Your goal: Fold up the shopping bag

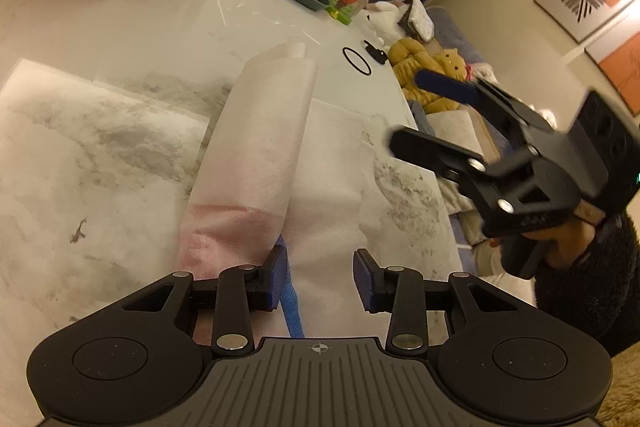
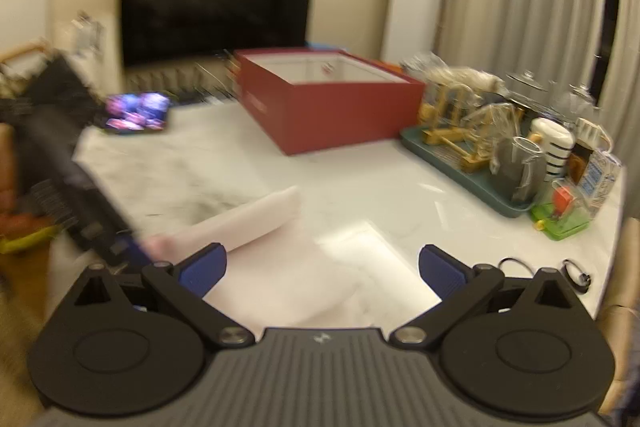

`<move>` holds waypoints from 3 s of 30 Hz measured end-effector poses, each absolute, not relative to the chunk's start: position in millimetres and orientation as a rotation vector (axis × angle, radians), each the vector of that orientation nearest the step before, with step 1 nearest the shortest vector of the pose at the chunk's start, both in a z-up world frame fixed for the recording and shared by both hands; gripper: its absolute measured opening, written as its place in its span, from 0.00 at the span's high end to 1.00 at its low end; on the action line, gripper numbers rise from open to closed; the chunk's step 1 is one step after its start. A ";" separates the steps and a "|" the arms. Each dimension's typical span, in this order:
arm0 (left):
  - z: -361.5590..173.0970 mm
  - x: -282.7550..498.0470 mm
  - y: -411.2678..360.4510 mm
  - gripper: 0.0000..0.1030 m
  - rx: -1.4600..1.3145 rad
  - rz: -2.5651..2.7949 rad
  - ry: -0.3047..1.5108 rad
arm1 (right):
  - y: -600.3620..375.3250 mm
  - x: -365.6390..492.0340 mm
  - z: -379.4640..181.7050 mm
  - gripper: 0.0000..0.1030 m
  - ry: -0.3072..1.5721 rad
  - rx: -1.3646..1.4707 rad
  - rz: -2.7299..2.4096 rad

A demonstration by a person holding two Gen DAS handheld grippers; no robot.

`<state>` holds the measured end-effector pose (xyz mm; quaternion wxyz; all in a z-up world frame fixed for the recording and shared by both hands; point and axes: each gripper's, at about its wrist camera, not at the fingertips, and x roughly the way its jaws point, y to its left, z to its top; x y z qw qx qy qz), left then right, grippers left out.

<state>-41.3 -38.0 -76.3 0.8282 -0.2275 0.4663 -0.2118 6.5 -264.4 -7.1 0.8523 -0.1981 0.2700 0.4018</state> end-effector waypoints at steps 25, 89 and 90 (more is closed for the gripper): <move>-25.6 -63.5 -4.2 0.63 -0.157 -0.244 0.926 | -217.5 -10.8 -69.1 0.00 0.596 -0.569 0.784; -55.4 -26.2 -52.1 0.52 -0.278 -0.181 0.975 | -236.1 -23.2 -71.7 0.00 0.651 -0.430 0.701; -55.0 -26.0 -54.0 0.58 -0.279 -0.182 0.974 | -236.0 -23.3 -71.5 0.00 0.651 -0.433 0.700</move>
